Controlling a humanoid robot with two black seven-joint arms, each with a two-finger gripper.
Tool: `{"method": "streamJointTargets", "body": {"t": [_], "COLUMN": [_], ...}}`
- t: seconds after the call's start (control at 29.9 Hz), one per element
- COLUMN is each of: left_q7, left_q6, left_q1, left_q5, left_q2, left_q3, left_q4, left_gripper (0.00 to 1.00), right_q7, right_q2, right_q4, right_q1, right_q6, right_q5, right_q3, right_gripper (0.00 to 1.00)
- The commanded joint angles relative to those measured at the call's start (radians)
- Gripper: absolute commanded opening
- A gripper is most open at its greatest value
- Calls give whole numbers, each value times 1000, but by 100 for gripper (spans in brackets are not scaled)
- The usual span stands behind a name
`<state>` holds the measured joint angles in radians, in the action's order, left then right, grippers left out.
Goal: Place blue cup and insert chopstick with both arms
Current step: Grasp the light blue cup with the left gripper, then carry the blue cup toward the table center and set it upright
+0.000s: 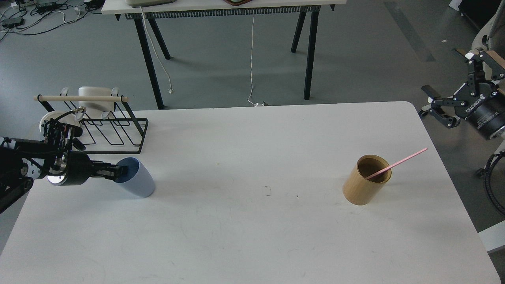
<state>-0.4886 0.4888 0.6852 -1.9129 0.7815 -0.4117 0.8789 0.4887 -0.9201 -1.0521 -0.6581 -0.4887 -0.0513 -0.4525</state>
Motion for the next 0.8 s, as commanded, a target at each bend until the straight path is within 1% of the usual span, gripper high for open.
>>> {"method": "streamJointTargets", "body": {"t": [0.0,0.07,0.17,0.23,0.3,0.4,0.47,0.63,0.77], "left_q7": [0,0,0,0,0,0,0,0,0], "left_q6": [0,0,0,0,0,0,0,0,0], "left_q1": [0,4,11,19,42,86,112,151,158], "left_q5": [0,5,34,49,48,32,-9,-269,-269], "left_q2": [39,70,78,67,27,-71,-138,-300,-389], "left_q3": [-12,-16,-22,-33,-33,-24,-16,-16,-27], "left_q4": [78,149,238,271,301,305,284,221,195], "left_gripper": [2,2,2,2,2,2,2,3,3], "right_q7": [0,0,0,0,0,0,0,0,0], "right_q2": [0,-3,-32,-39,-48,-48,-48,-48,-42], "right_q4": [49,79,138,178,230,314,349,374,374], "right_q1": [0,5,23,50,75,110,133,179,193], "right_q6": [0,0,0,0,0,0,0,0,0], "right_q5": [39,88,178,229,263,287,300,314,314], "right_q3": [-12,-14,-14,-14,-14,-12,-12,-12,-12], "right_gripper": [98,98,98,98,98,98,98,98,98]}}
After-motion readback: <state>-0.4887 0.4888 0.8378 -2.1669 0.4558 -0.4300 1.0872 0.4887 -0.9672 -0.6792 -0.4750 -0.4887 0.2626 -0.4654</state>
